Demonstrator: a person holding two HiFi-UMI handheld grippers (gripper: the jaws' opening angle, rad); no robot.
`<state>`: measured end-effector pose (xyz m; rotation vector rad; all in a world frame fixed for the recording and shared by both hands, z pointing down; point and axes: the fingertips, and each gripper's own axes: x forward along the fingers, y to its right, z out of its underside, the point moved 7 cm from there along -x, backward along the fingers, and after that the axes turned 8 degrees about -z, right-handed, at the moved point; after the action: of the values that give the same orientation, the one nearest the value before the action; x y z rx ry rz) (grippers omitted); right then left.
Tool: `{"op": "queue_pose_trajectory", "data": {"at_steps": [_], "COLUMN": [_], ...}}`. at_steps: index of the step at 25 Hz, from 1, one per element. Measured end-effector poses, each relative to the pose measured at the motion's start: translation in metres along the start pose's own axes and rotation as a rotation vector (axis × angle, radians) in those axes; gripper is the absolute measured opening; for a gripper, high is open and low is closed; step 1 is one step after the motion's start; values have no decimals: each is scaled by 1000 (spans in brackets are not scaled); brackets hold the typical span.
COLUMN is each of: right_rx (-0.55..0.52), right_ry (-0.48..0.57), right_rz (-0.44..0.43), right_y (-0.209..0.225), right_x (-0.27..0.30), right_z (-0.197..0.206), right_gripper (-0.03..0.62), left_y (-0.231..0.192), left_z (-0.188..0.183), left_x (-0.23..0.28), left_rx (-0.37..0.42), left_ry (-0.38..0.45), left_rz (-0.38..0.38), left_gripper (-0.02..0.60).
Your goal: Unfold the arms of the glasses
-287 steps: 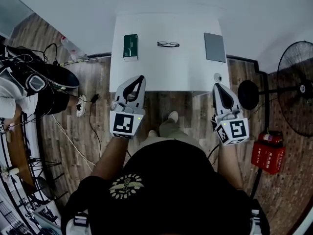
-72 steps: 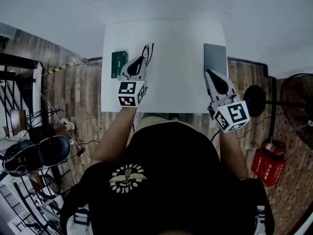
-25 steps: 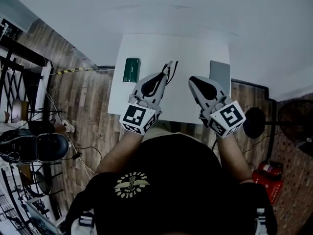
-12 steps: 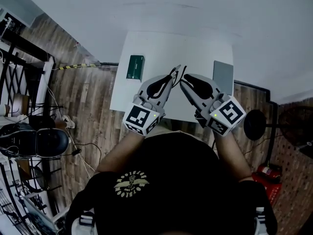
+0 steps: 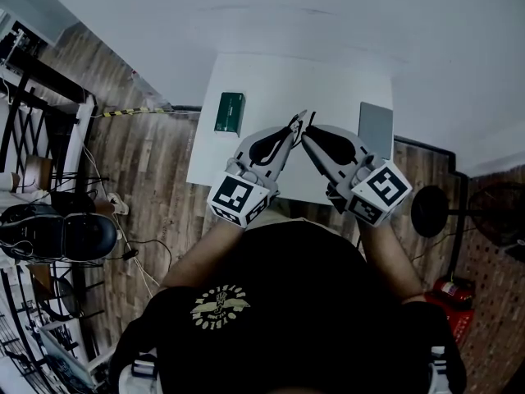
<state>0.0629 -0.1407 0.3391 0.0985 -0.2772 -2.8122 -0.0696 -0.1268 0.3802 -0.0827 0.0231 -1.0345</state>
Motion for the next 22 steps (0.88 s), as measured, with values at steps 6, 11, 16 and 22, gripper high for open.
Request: {"op": "queue_pose_trajectory", "data": {"at_steps": [6,11,16,22], "right_rx": [20,34,43,74], "right_ry": [10,17,21,40], "right_rz": [25,49,66,71], "right_y": [-2,-4,-7,-8], "right_x": [-18,-26,-32,-35], "right_z": [0,1,3,6], "right_gripper": [40,38,37,36], "left_y": [6,5,2,-3], "left_z": [-4,-8,-11,-18], "left_x": [3,3,3,-3], "left_rx": [-5,-6,-10,-21], "left_ry": [-1,2,5,9], "left_rz": [-7,-8,-13,-29], "left_gripper": [21,21,21,21]}}
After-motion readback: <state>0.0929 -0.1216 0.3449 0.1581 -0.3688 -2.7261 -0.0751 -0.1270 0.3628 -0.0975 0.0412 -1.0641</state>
